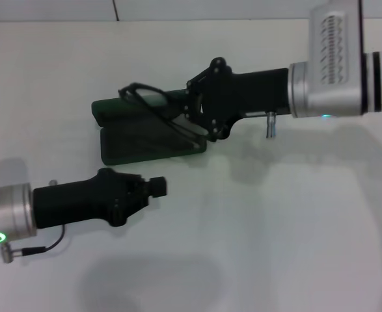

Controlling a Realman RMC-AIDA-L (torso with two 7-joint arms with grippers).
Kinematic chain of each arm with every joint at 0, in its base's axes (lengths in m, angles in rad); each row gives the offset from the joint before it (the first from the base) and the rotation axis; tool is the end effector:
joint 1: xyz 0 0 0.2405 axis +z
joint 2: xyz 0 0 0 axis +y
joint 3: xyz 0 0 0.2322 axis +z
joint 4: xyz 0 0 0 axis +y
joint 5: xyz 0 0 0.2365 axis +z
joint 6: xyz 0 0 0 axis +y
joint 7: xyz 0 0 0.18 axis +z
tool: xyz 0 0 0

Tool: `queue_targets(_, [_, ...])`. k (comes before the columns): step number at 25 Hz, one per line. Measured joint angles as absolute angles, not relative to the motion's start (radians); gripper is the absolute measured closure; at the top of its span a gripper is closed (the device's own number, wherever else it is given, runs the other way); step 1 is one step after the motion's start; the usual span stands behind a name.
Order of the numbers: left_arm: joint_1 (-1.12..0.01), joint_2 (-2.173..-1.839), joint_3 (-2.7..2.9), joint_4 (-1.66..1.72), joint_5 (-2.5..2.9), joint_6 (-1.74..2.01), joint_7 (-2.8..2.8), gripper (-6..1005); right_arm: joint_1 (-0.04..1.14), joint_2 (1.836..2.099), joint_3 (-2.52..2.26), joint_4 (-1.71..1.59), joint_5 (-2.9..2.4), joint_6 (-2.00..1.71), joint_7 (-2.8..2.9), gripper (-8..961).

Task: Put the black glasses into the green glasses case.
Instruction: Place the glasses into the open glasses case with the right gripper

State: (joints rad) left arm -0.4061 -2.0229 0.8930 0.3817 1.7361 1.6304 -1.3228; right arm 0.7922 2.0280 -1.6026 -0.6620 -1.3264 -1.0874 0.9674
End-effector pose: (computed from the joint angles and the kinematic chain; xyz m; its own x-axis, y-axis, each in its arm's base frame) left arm -0.2716 0.2858 -0.0495 0.6090 0.5141 0.6040 0.5837 -0.8061 0.0976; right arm 0.0822 0.3997 -0.1082 0.8683 0.3538 -0.3476 0.2528 -0.9187 -0.3035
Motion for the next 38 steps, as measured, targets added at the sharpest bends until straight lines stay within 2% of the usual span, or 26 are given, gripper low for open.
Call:
queue_targets(7, [-0.324, -2.002, 0.88, 0.434, 1.742, 1.532, -1.336, 950, 0.796, 2.028, -1.774, -0.722, -1.326, -0.888, 0.907, 804])
queue_targets(13, [-0.314, -1.989, 0.877, 0.448, 1.762, 1.512, -1.337, 948, 0.807, 2.028, -1.862, -0.753, -1.328, -0.774, 0.9, 801])
queue_targets(38, [-0.328, -1.991, 0.887, 0.448, 1.767, 1.523, -1.341, 943, 0.875, 2.028, -2.053, -0.732, -1.317, -0.552, 0.91, 788])
